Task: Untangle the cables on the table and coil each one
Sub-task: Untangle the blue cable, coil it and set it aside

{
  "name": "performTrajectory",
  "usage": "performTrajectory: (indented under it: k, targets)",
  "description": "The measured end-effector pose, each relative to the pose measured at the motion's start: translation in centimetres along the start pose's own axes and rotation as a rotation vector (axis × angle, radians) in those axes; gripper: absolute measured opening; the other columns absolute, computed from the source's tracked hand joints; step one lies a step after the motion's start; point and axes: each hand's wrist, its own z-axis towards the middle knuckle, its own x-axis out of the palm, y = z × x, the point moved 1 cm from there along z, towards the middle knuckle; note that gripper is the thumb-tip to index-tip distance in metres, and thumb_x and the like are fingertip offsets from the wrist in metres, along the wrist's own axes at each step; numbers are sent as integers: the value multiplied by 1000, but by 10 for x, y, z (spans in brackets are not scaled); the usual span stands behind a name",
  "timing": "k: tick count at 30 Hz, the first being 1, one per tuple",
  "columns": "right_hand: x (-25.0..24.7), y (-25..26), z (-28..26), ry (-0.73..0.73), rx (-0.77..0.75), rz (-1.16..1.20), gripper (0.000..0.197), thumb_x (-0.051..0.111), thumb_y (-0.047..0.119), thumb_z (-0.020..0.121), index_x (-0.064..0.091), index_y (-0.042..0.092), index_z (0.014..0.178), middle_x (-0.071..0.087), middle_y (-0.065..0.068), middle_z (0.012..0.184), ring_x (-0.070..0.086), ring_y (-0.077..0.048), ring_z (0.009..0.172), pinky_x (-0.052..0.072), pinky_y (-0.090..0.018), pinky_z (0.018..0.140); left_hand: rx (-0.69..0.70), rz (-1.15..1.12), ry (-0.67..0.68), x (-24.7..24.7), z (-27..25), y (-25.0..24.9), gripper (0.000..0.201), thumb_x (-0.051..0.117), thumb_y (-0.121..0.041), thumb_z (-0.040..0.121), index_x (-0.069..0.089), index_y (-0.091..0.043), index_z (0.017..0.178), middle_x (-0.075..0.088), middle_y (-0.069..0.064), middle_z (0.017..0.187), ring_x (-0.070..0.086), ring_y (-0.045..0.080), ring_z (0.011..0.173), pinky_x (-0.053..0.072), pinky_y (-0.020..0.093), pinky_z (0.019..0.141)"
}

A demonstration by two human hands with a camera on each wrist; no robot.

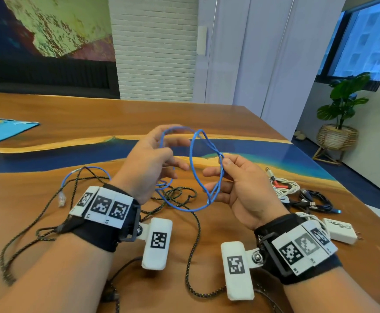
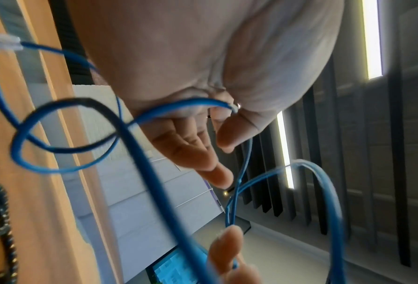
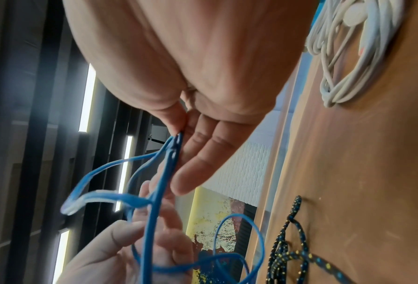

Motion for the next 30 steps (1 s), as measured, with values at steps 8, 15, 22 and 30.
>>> performTrajectory:
  k: [8,15,22,30]
  targets:
    - [-1,-4,3,-81,-71,-135,14,48,14,107,59,6,104,60,-9,76,65,-19,59,58,-37,49,154,-63,26,-2,-6,-11,45,46,6,70,71,-9,104,68,13,130,65,34,118,51,51,91]
    - [0,-4,3,-104,-135,-222,11,44,10,108,55,6,107,58,-5,64,55,-18,54,61,-44,63,139,156,66,1,-6,-13,30,52,-19,83,78,-16,97,73,6,93,67,21,100,46,48,99]
    - [7,0,-2,96,-145,-135,13,37,10,110,46,14,101,76,-14,92,63,-20,63,59,-38,69,-60,431,-24,-1,5,11,23,81,-16,86,71,-25,105,43,3,72,45,20,64,41,38,69]
    - [-19,11,8,-156,-244,221,25,34,-4,104,52,14,99,51,-5,72,52,-19,58,56,-45,78,-72,195,-140,-12,7,6,15,79,-20,85,77,-5,80,65,9,70,65,16,65,52,31,76]
